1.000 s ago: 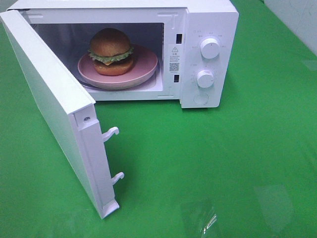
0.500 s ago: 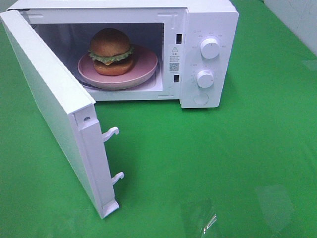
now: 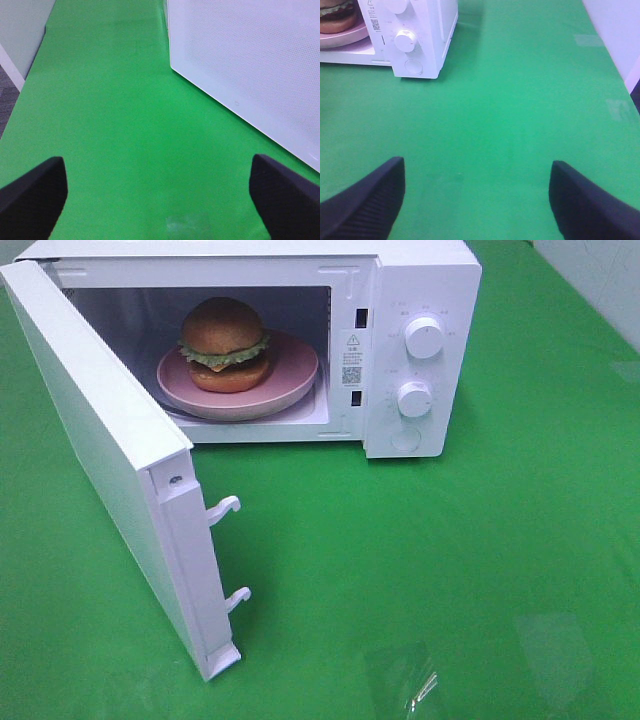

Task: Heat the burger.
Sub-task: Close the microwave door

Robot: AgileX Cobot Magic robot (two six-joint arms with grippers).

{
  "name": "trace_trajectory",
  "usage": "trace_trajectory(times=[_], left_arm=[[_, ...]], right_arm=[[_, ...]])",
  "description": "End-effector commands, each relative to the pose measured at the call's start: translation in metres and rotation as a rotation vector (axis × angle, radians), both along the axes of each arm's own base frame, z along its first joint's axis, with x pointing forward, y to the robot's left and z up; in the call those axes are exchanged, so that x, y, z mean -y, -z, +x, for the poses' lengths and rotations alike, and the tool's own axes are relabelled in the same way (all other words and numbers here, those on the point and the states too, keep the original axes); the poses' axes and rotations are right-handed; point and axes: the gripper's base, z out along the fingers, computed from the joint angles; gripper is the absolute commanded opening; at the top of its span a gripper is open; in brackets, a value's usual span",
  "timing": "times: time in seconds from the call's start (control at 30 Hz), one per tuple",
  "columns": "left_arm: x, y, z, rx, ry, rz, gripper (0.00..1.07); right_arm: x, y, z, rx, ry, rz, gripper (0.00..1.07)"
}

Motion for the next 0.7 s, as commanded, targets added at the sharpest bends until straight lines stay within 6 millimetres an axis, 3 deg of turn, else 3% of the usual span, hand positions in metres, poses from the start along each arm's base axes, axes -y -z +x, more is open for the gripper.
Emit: trace_trajectory(times=[0.03, 0.7], left_arm=[[-0.0003, -0.0004, -0.0016, 0.027, 0.003, 0.000, 0.91], [-0.0003, -0.0004, -0.0016, 0.027, 0.003, 0.000, 0.91]], right_arm=[[0.0002, -0.0001, -0.0040, 0.035, 0.005, -0.009, 0.76], [0.0002, -0.0001, -0.0040, 0.035, 0.006, -0.008, 0.76]])
